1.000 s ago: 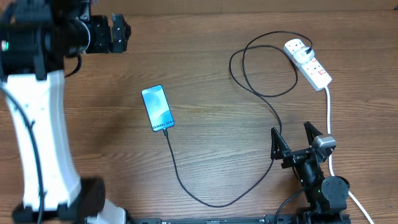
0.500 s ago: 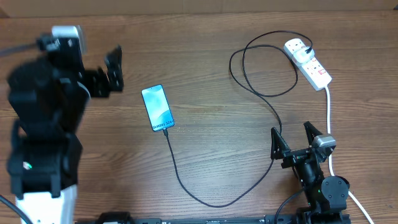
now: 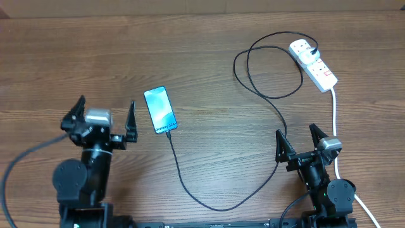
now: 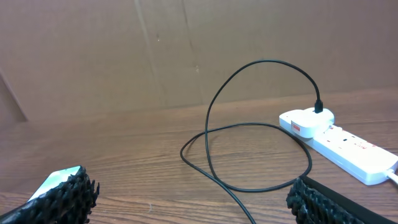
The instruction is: Plug charger to phone and switch on socket
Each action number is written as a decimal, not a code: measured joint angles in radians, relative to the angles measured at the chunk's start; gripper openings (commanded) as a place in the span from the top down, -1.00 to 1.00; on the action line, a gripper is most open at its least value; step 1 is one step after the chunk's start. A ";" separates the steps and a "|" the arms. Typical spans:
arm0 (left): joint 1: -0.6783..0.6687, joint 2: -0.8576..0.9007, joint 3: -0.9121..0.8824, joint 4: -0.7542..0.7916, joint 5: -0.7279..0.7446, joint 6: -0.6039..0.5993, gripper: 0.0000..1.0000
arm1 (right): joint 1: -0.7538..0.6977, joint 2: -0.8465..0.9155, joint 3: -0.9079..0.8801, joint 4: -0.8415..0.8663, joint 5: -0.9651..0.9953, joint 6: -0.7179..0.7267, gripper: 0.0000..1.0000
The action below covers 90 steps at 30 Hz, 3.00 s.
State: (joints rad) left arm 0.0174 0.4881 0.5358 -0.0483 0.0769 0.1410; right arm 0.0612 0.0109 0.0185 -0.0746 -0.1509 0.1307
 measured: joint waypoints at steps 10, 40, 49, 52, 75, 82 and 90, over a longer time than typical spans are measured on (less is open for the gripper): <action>0.000 -0.228 -0.335 0.150 0.000 0.132 -0.99 | 0.000 0.000 0.000 0.000 0.000 0.000 -1.00; 0.000 -0.473 -0.526 -0.023 -0.003 0.173 -1.00 | 0.000 0.000 0.000 0.000 0.001 0.000 -1.00; 0.000 -0.473 -0.526 -0.023 -0.003 0.173 -1.00 | 0.000 0.000 0.000 0.000 0.000 0.000 -1.00; 0.000 -0.473 -0.526 -0.023 -0.003 0.173 -1.00 | 0.000 0.000 0.000 0.000 0.000 0.000 -1.00; 0.000 -0.473 -0.526 -0.023 -0.003 0.173 -0.99 | 0.000 0.000 0.000 0.000 0.000 0.000 -1.00; 0.000 -0.473 -0.526 -0.023 -0.003 0.173 -0.99 | 0.000 0.000 0.000 0.000 0.000 0.000 -1.00; 0.000 -0.473 -0.526 -0.023 -0.003 0.173 -1.00 | 0.000 0.000 0.000 0.000 0.000 0.000 -1.00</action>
State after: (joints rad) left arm 0.0174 0.0151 0.0097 -0.0711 0.0738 0.3138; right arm 0.0616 0.0109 0.0185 -0.0750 -0.1505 0.1303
